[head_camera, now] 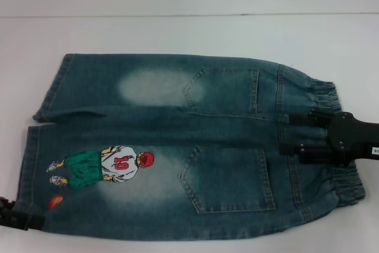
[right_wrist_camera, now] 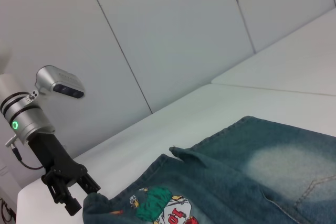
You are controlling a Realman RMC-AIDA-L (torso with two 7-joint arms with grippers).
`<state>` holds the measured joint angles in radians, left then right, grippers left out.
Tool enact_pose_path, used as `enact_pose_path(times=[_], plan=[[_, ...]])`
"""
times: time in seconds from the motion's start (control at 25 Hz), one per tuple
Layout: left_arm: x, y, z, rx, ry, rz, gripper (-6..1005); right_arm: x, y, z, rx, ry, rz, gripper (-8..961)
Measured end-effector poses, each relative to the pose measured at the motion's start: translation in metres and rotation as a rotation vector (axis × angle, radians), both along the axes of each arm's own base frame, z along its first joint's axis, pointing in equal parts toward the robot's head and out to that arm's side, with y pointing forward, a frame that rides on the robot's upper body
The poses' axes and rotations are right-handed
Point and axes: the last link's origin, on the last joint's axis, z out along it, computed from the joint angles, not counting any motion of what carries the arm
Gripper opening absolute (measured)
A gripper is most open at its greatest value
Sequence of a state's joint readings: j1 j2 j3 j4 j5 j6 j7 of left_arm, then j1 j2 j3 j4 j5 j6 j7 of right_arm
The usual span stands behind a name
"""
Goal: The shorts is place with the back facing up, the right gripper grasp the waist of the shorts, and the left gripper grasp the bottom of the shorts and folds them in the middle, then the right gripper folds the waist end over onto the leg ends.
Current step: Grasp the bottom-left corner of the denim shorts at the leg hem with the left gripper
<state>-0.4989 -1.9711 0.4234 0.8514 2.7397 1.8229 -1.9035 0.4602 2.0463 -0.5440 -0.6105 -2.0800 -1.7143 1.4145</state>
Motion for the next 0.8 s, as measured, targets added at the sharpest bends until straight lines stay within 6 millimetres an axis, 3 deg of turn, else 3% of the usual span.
enact_pose_path(times=[0.16,0.68,0.8], plan=[[0.0005,-0.0008,-0.0001,-0.004,-0.004,0.0,904,-0.0003,-0.0003,0.0009,0.002,0.006,0.0,945],[0.0033,0.0007,-0.0029,-0.023,-0.021,0.005,658,-0.0004,-0.0013,0.0028,0.006,0.018,0.001,944],[0.003,0.0008,-0.003,-0.025,-0.019,0.008,517,-0.0003,-0.0013,0.0041,0.009,0.022,0.0,944]])
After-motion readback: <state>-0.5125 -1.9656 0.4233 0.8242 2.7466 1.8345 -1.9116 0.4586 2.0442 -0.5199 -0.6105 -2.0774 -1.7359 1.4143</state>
